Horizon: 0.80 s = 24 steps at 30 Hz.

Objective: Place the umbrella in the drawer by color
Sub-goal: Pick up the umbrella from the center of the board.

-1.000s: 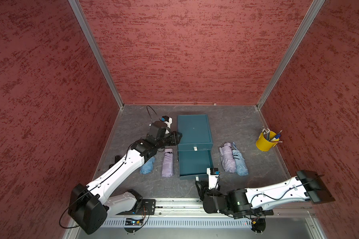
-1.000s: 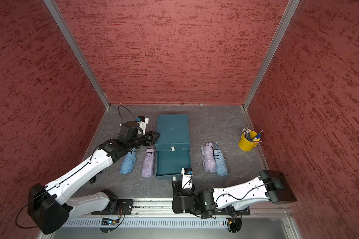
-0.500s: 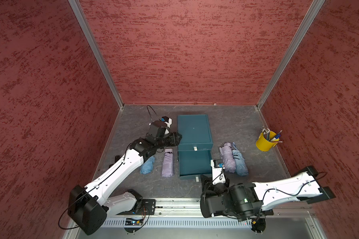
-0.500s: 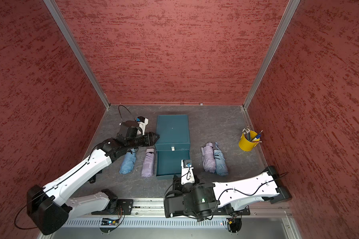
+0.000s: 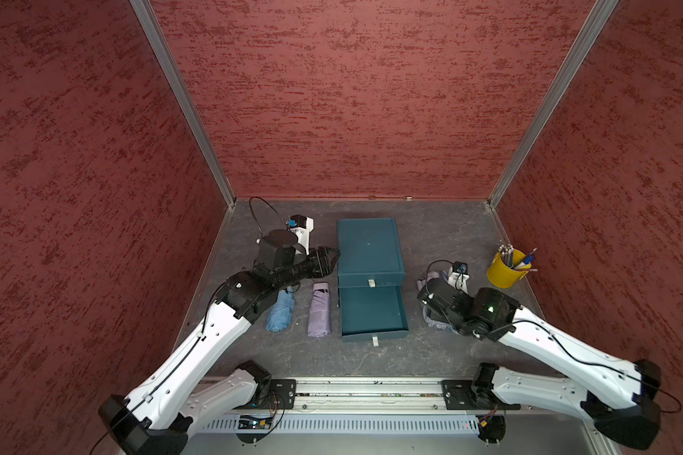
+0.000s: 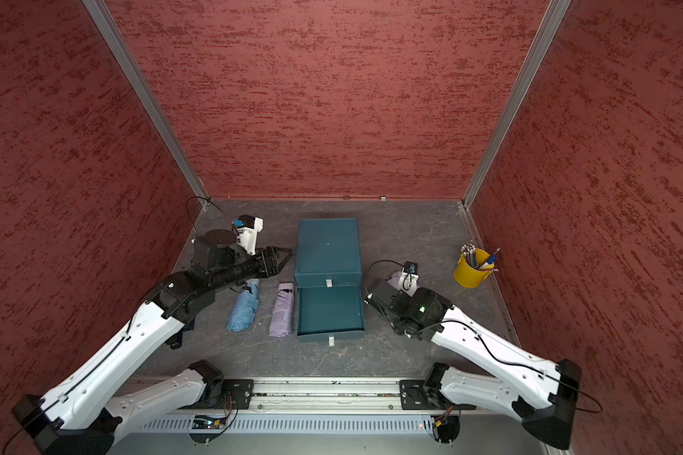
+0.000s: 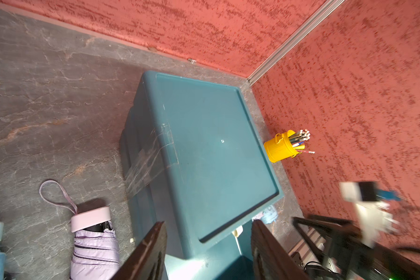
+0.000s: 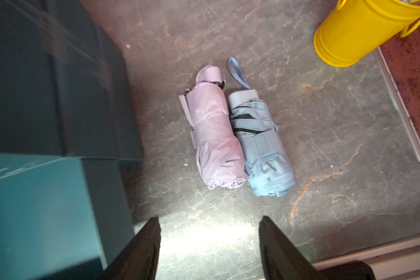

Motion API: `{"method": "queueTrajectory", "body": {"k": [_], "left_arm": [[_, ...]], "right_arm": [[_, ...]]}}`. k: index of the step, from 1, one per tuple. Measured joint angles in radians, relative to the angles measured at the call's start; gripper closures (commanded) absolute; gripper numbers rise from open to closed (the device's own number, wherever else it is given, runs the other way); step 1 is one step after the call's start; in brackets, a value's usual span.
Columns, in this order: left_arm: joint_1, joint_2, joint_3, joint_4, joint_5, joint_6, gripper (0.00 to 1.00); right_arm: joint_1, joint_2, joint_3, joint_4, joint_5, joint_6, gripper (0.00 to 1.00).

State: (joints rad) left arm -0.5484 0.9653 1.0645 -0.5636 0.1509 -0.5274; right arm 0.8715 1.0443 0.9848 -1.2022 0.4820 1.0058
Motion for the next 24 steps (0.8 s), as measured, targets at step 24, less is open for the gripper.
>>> {"method": "queueTrajectory", "body": {"k": [24], "left_arm": [[-0.064, -0.157, -0.172, 0.045, 0.066, -0.063, 0.47]], "right_arm": [[-0.323, 0.197, -0.228, 0.405, -0.262, -0.290, 0.34]]}}
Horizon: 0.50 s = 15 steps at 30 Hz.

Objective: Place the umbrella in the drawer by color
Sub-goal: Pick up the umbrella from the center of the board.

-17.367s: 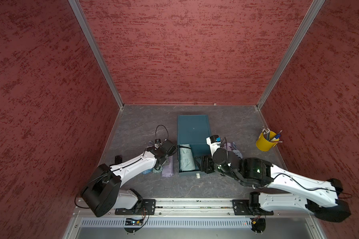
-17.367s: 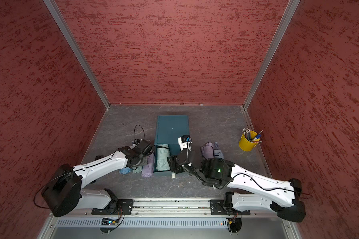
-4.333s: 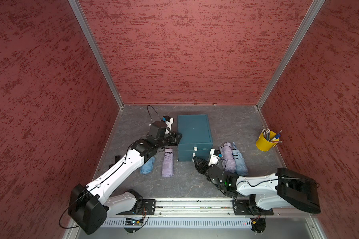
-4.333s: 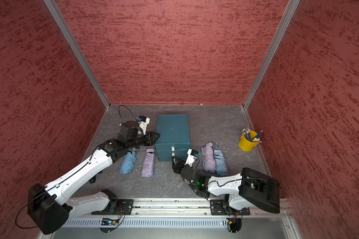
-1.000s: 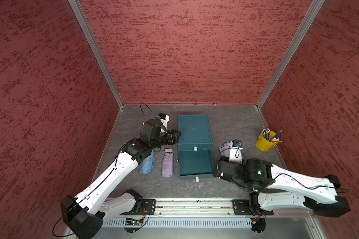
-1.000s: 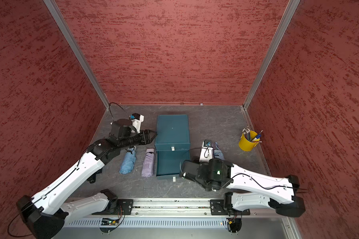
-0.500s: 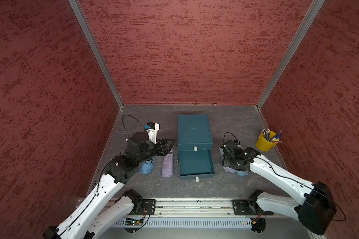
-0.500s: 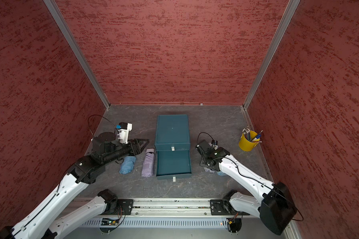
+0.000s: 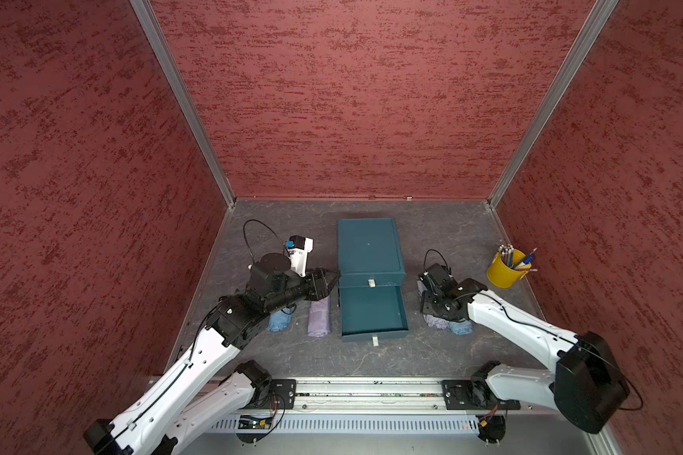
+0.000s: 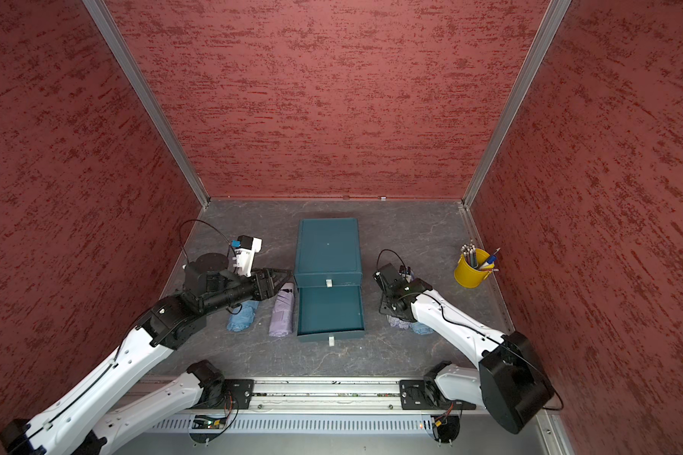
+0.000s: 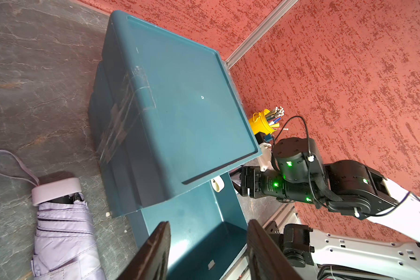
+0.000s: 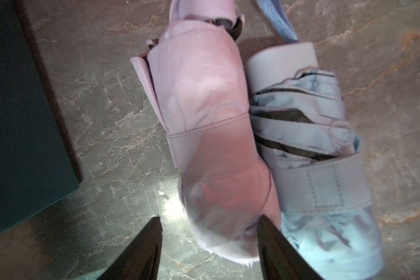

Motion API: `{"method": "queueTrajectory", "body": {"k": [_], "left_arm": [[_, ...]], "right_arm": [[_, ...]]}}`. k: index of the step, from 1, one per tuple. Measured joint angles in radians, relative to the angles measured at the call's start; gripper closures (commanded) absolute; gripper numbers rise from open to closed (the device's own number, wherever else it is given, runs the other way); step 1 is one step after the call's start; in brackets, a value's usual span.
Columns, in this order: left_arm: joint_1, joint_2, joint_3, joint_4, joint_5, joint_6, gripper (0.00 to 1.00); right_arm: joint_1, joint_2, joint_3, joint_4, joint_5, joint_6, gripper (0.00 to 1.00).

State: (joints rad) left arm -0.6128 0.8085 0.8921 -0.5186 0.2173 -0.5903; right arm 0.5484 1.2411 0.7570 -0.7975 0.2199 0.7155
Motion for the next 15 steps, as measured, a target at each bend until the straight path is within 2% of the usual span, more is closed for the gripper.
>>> {"method": "queueTrajectory", "body": {"k": [5, 8, 15], "left_arm": [[0.000, 0.002, 0.001, -0.007, -0.029, 0.000, 0.49], [0.000, 0.002, 0.001, -0.009, -0.038, 0.000, 0.49], [-0.001, -0.003, -0.002, -0.029, -0.047, 0.000, 0.49]], "right_arm": [[-0.032, 0.057, 0.004, 0.009, 0.011, -0.023, 0.40], [-0.036, 0.107, 0.004, 0.020, 0.019, -0.035, 0.47], [-0.037, 0.118, 0.004, 0.044, 0.022, -0.045, 0.86]]}}
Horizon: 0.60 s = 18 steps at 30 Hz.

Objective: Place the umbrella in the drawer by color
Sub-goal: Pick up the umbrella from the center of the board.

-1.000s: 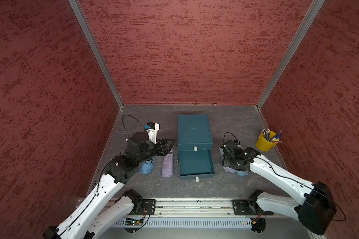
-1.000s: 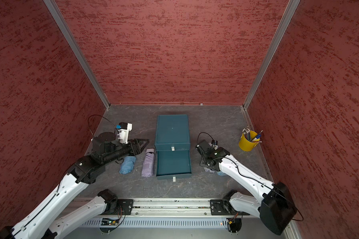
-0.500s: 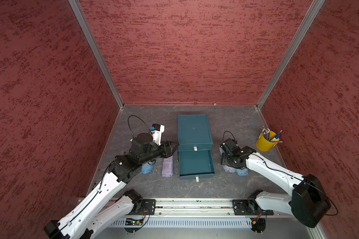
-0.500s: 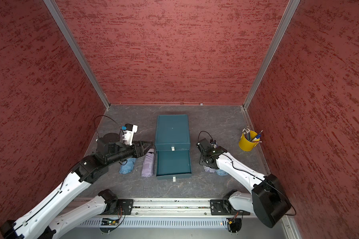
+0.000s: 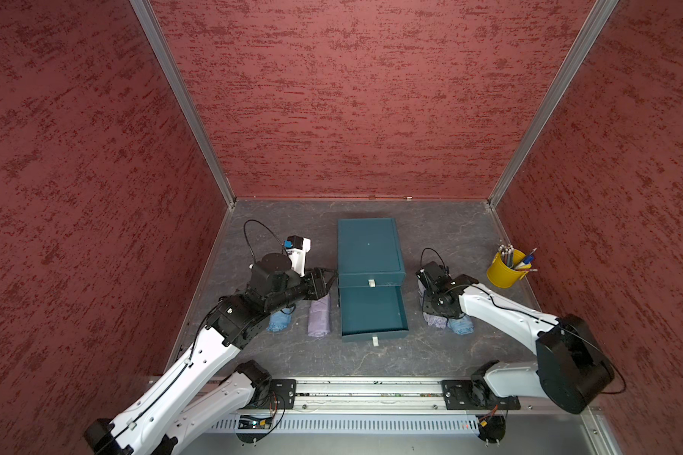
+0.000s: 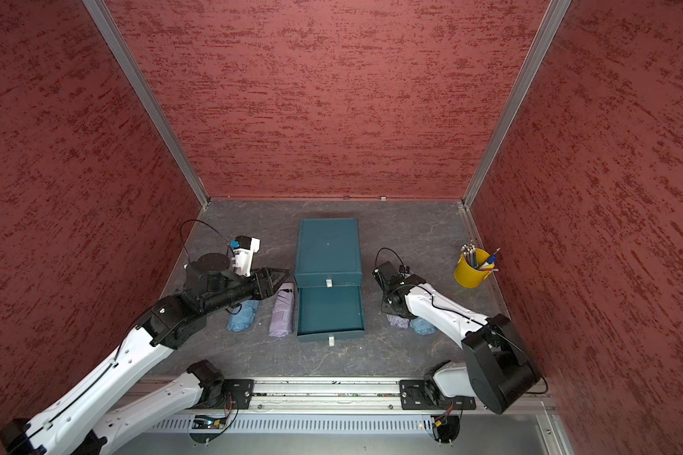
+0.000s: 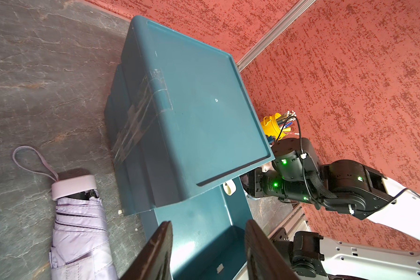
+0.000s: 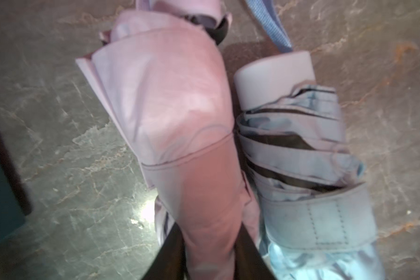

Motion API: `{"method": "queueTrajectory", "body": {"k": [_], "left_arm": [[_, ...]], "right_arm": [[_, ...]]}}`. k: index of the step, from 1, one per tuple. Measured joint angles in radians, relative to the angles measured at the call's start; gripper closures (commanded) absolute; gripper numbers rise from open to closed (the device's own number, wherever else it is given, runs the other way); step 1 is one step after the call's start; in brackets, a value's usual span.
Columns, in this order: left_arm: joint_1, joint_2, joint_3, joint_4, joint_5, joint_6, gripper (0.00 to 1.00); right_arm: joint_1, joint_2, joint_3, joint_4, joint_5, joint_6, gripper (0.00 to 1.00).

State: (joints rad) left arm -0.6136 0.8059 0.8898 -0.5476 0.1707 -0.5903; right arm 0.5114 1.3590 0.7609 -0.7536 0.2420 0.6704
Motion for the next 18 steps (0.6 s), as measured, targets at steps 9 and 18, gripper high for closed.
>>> {"method": "queueTrajectory", "body": {"k": [9, 18], "left_arm": [[0.000, -0.018, -0.010, -0.015, -0.021, 0.014, 0.41], [0.000, -0.036, -0.002, -0.010, 0.031, 0.019, 0.29]], "right_arm": [[0.000, -0.041, 0.002, 0.003, 0.005, 0.002, 1.00], [0.048, -0.291, 0.259, -0.142, 0.011, -0.022, 1.00]]}}
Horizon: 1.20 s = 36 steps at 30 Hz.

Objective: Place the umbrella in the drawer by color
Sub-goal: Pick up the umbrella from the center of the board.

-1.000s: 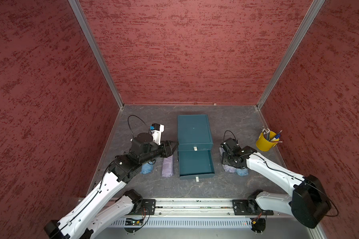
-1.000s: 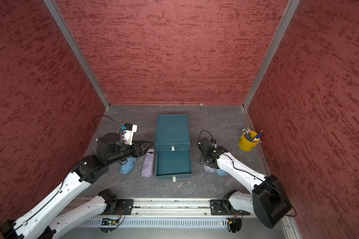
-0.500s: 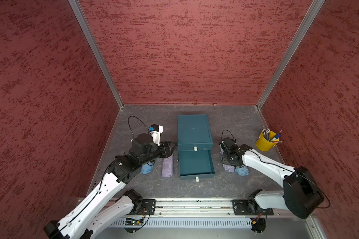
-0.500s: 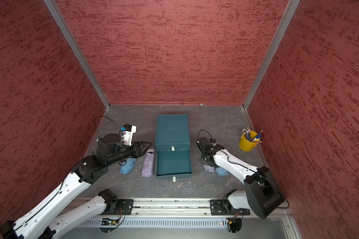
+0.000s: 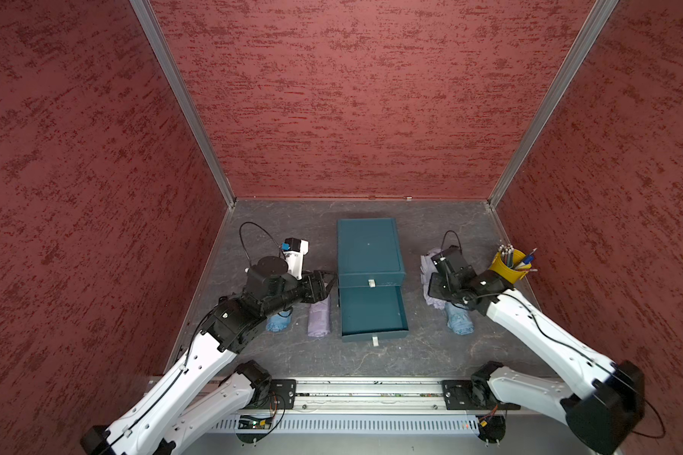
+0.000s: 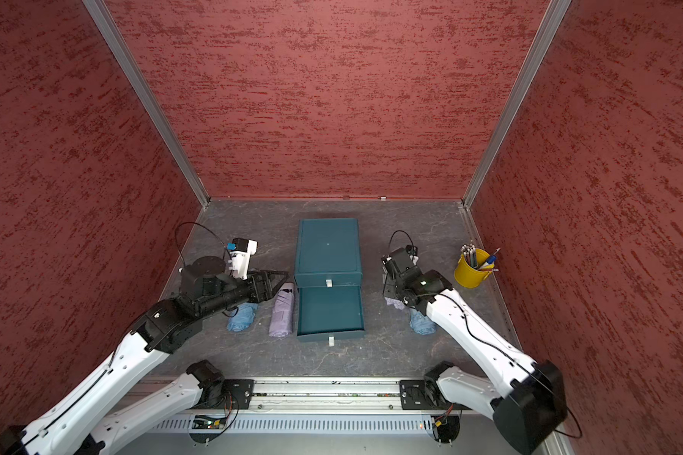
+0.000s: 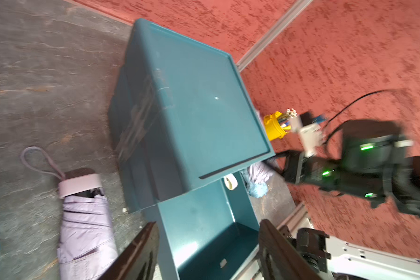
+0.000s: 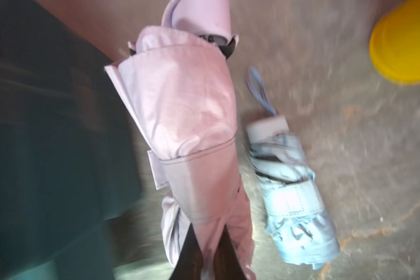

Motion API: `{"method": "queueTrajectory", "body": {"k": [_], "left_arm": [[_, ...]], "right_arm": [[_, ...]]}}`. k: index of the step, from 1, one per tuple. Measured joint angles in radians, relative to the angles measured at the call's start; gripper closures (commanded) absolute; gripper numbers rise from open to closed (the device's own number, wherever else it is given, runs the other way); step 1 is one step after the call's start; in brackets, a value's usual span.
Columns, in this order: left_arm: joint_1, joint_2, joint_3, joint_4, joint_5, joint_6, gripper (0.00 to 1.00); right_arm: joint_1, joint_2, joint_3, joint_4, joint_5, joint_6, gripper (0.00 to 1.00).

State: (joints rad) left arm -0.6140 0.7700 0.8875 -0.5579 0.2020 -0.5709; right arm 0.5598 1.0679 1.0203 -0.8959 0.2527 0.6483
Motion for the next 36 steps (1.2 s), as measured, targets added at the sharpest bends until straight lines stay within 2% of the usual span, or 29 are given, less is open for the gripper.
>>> {"method": "queueTrajectory", "body": {"k": [4, 8, 14, 20, 27, 33, 36], "left_arm": [[-0.004, -0.019, 0.002, 0.051, 0.076, -0.018, 0.21], [-0.027, -0.039, -0.003, 0.164, 0.151, -0.053, 0.14], [-0.127, -0.035, -0.053, 0.375, 0.195, -0.101, 0.03], [-0.162, 0.000, -0.054, 0.433, 0.157, -0.102, 0.05], [-0.161, 0.025, -0.048, 0.449, 0.108, -0.108, 0.23], [-0.162, 0.019, -0.048, 0.439, 0.049, -0.121, 0.21], [-0.163, 0.003, -0.048, 0.409, 0.009, -0.118, 0.24]], "right_arm": [[0.094, -0.119, 0.154, 0.042, -0.039, -0.029, 1.00], [0.200, -0.190, 0.192, 0.148, -0.161, -0.031, 1.00], [0.381, -0.095, 0.225, 0.203, -0.225, -0.012, 1.00], [0.501, 0.017, 0.229, 0.222, -0.234, -0.001, 1.00], [0.557, 0.022, 0.229, 0.254, -0.171, 0.020, 1.00], [0.587, 0.033, 0.229, 0.270, -0.116, 0.025, 1.00], [0.600, 0.036, 0.229, 0.285, -0.118, 0.025, 1.00]]}}
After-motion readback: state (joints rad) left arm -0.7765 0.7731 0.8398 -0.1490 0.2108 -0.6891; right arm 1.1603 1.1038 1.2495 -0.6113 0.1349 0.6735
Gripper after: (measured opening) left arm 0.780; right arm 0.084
